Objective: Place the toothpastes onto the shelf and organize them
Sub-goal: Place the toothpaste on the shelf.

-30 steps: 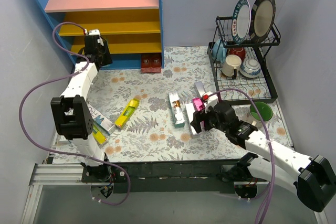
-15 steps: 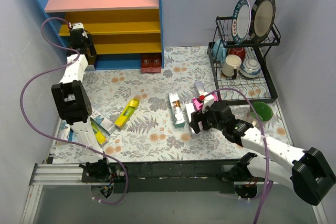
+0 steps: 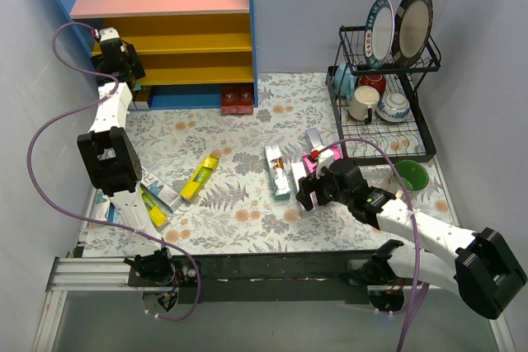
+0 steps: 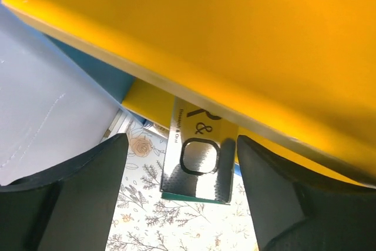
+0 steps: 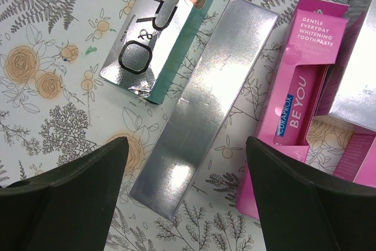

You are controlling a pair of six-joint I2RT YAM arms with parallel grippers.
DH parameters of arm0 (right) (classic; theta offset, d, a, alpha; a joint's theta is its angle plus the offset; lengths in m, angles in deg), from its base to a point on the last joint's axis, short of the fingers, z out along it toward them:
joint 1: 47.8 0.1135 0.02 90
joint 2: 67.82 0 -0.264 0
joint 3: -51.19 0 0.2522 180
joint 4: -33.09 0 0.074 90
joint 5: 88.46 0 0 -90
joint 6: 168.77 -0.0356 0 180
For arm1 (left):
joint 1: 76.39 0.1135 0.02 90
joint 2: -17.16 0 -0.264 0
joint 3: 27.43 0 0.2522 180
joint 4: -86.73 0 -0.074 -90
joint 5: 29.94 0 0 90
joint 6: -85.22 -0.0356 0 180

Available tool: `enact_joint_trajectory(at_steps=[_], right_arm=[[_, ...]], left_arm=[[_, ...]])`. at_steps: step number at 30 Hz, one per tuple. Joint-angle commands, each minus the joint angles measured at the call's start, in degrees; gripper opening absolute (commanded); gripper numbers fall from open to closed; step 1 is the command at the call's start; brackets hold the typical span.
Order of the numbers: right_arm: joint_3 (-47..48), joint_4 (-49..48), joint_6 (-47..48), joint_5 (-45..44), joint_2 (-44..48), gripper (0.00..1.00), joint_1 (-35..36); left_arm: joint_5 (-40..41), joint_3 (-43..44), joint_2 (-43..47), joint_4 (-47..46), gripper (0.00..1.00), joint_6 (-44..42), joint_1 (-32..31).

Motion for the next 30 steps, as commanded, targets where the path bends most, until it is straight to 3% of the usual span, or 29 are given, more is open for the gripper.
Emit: enact_joint_trajectory(at_steps=[1, 5, 14, 22, 30], right_arm=[[1.6, -2.9, 0.7, 1.1, 0.2, 0.89, 0.2], [0.9, -3.2, 0.8, 1.1, 0.7, 0.89, 0.2], [-0.3, -3.6, 0.6, 0.9, 1.8, 0.89, 0.2], [-0.3, -3.9, 0.7, 1.1, 1.6, 0.89, 0.2], [-0.2, -4.0, 0.8, 1.0, 1.5, 0.89, 0.2]], left_arm=[[3.5, -1.7, 1.9, -3.6, 0.76, 3.9, -0.1], [0.4, -6.1, 6.1, -3.7, 0.85, 7.3, -0.1], [-0.8, -8.5, 7.3, -3.6, 0.88, 9.9, 0.0], [7.4, -4.9, 3.4, -4.2, 0.73, 9.5, 0.5], [8.2, 0.6, -0.3, -4.7, 0.72, 8.8, 2.4]])
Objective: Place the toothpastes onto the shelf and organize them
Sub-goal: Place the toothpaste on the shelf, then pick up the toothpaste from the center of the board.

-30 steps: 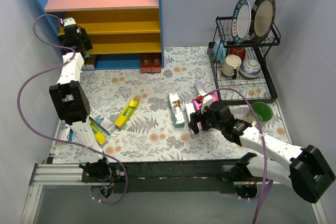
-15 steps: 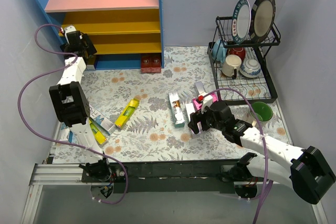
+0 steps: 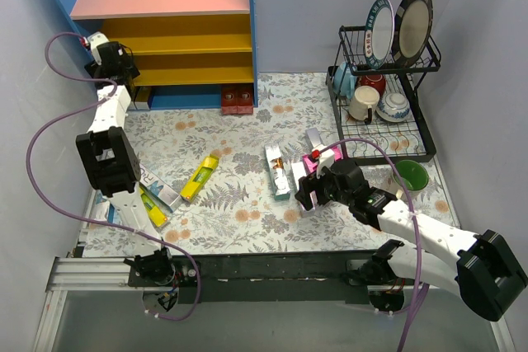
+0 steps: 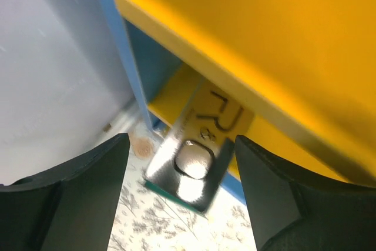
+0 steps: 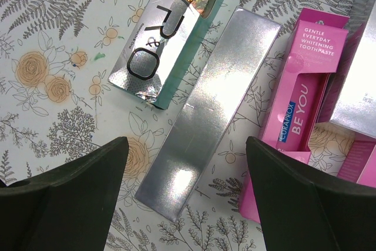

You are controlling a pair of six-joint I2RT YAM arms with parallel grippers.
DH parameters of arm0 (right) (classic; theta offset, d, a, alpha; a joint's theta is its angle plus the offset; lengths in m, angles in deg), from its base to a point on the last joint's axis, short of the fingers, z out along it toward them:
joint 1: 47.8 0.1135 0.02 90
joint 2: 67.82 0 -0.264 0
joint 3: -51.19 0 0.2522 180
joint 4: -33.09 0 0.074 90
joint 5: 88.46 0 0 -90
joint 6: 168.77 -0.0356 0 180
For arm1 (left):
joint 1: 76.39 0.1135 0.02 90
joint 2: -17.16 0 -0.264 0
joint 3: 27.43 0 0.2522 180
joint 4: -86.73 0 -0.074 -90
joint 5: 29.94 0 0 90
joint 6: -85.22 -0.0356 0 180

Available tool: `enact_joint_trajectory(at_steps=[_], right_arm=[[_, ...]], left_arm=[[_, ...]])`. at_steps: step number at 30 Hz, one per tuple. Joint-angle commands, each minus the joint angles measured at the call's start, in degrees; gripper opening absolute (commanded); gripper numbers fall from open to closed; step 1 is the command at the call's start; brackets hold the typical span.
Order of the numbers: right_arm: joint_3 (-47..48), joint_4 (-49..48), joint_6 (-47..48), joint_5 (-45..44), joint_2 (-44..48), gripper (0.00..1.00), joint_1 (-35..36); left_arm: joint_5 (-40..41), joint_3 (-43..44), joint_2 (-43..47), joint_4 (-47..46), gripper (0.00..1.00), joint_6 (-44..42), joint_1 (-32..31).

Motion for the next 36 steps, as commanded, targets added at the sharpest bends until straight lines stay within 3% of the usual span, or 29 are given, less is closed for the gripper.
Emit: enact_joint_trajectory(at_steps=[1, 9, 18, 21, 29, 32, 36], right_arm=[[0.2, -2.6, 0.8, 0.2, 0.3, 0.89, 0.2], [0.5, -2.0, 1.1, 0.0, 0.4, 0.89, 0.2], [2.5, -0.4, 1.2, 0.0, 1.1, 0.89, 0.2], [2.9, -0.1, 0.4, 0.0, 2.4, 0.89, 0.2], [2.8, 1.2, -1.4, 0.4, 5.3, 0.89, 0.2], [1.9, 0.9, -1.4, 0.2, 5.9, 0.89, 0.3], [1.5, 0.7, -1.1, -0.2, 5.4, 0.89, 0.2]], left_arm=[[2.0, 4.8, -1.5, -1.3, 0.72, -1.0, 1.4], [2.1, 8.1, -4.5, 0.5, 0.72, 0.1, 1.7], [2.3, 7.6, 4.8, 2.5, 0.87, 2.7, 1.7], [-1.4, 2.5, 10.3, 2.7, 0.95, 5.8, 1.7], [-26.6, -10.9, 18.1, 1.4, 0.98, 13.3, 1.7], [-27.9, -12.4, 17.7, -2.1, 0.98, 14.4, 1.7], [-30.9, -11.1, 14.7, -2.1, 0.89, 16.5, 1.7]])
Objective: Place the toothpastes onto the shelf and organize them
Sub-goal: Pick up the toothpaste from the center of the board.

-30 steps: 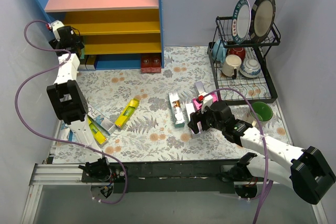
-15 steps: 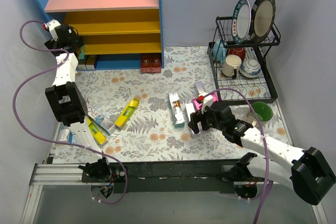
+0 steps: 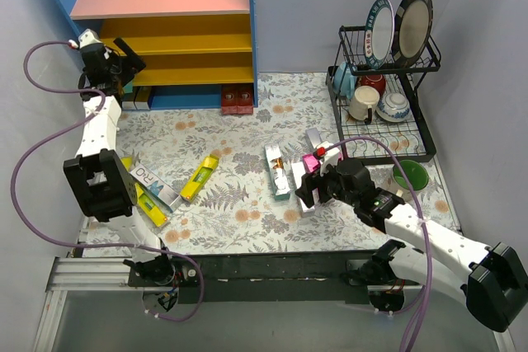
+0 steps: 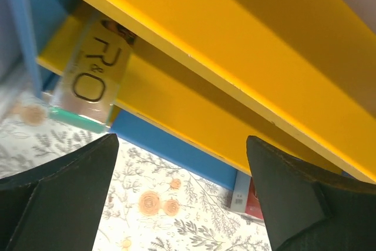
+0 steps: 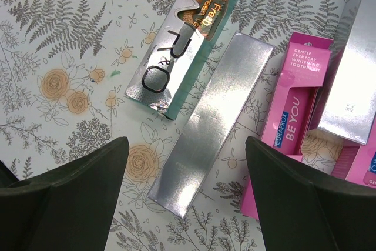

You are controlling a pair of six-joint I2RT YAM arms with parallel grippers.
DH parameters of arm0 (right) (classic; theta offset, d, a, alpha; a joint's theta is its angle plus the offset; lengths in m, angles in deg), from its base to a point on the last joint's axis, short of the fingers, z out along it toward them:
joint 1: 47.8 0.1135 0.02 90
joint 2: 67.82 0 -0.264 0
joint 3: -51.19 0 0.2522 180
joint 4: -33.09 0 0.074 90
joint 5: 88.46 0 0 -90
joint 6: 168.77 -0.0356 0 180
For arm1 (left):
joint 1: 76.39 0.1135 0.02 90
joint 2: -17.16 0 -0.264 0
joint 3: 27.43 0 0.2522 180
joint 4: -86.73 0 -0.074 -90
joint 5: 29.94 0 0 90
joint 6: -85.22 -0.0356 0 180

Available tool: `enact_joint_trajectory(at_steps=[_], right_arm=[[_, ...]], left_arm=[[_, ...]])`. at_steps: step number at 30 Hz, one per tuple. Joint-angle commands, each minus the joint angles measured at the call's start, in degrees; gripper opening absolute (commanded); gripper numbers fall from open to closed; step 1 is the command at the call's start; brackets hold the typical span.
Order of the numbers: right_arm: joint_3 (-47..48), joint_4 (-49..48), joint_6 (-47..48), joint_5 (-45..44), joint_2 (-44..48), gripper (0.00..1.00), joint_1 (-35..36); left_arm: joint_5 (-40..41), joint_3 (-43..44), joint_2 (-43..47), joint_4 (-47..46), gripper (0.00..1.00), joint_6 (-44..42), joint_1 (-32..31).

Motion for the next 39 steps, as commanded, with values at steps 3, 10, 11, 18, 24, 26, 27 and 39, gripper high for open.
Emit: enact_joint_trajectory(at_steps=[3, 10, 11, 18, 24, 26, 27, 39], right_arm=[[0.1, -1.9, 0.0, -0.3, -0.4, 0.89, 0.2], [-0.5, -2.9, 0.3, 0.2, -2.3, 0.89, 0.2], [-0.4, -2.9, 0.3, 0.2, -2.5, 0.89, 0.2], [0.3, -2.9, 0.6, -0.4, -3.6, 0.89, 0.2], [1.4, -2.7, 0.6, 0.0, -4.6, 0.89, 0.2], [2.3, -2.2, 0.6, -0.2, -4.6, 0.89, 0.2], [2.6, -1.9, 0.5, -0.3, -4.6, 0.89, 0.2], [9.6, 6.0, -4.2, -5.1, -4.9, 0.89, 0.1]], left_arm=[[-8.0, -0.6, -3.3, -3.1, 0.86, 3.9, -0.3], [-6.3, 1.8, -8.7, -5.4, 0.84, 1.5, -0.4], [-5.9, 2.2, -9.4, -5.5, 0.83, 1.2, -0.4], [0.0, 4.6, -12.2, -7.0, 0.83, -1.1, -0.3], [-1.0, 4.4, -11.7, -6.9, 0.83, -1.6, -0.5], [-1.0, 3.1, -9.0, -6.9, 0.85, -1.8, -1.0], [-0.9, 1.0, -7.6, -7.1, 0.86, -2.0, -1.4], [10.9, -20.5, 16.1, -0.4, 0.98, -1.1, -25.2]])
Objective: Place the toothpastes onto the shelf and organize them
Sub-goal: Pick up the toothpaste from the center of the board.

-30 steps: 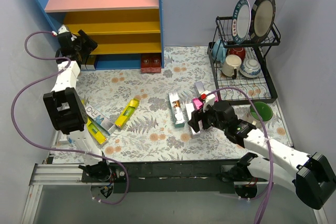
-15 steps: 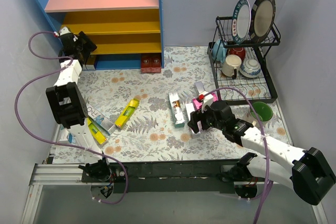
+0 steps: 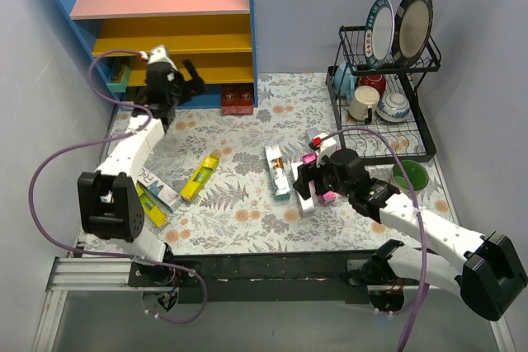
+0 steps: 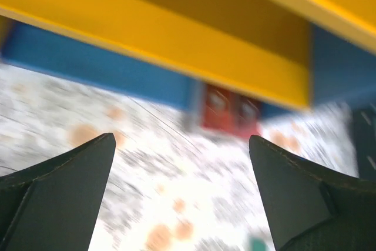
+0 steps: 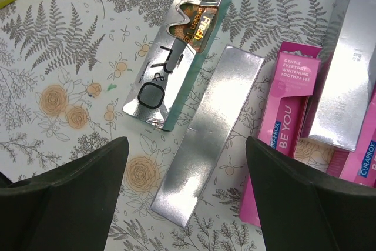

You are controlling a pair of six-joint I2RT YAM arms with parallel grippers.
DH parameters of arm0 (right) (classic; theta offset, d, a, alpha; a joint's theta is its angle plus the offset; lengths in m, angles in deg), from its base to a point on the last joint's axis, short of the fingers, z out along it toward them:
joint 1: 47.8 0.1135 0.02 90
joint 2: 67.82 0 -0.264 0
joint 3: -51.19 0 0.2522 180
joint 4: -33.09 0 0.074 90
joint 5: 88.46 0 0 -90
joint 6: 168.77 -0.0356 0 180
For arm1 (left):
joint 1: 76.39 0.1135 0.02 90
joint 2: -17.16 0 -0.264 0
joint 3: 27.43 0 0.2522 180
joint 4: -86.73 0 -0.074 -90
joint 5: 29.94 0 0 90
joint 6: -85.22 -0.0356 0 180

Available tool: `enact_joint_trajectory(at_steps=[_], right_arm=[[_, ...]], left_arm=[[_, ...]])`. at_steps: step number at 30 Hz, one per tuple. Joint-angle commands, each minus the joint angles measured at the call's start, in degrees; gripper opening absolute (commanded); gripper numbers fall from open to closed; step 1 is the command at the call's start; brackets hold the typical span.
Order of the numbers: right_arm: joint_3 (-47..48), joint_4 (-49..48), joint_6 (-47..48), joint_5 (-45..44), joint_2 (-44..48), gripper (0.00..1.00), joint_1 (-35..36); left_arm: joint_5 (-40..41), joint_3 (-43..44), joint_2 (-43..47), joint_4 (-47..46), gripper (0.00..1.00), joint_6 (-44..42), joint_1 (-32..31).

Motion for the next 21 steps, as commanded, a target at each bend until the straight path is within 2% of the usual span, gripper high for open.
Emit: enact_joint_trajectory(at_steps=[1, 5, 10, 11, 16, 21], right_arm=[[4.1, 3.3, -3.3, -4.5, 0.7, 0.89, 0.2], [3.6, 4.5, -6.0, -6.1, 2.6, 0.9, 0.2], [2.5, 6.4, -8.3, -10.1, 5.8, 0.92, 0.3], [2.3, 6.8, -8.4, -10.9, 6.4, 0.92, 0.2], [1.3, 9.6, -8.9, -16.5, 10.5, 0.93, 0.1], [-0.3, 10.8, -10.1, -19.3, 13.6, 0.95, 0.1]], left_arm=[[6.4, -6.8, 10.3, 4.5, 0.98, 1.4, -10.6], [14.5, -16.7, 17.0, 5.5, 0.98, 6.0, -22.4], [18.6, -24.2, 21.3, 6.1, 0.98, 12.7, -33.1], [19.4, -25.2, 21.1, 6.3, 0.98, 14.8, -36.9], [24.8, -28.5, 19.1, 5.7, 0.98, 21.5, -45.9], [29.2, -24.9, 10.9, 5.3, 0.98, 23.5, -53.6]])
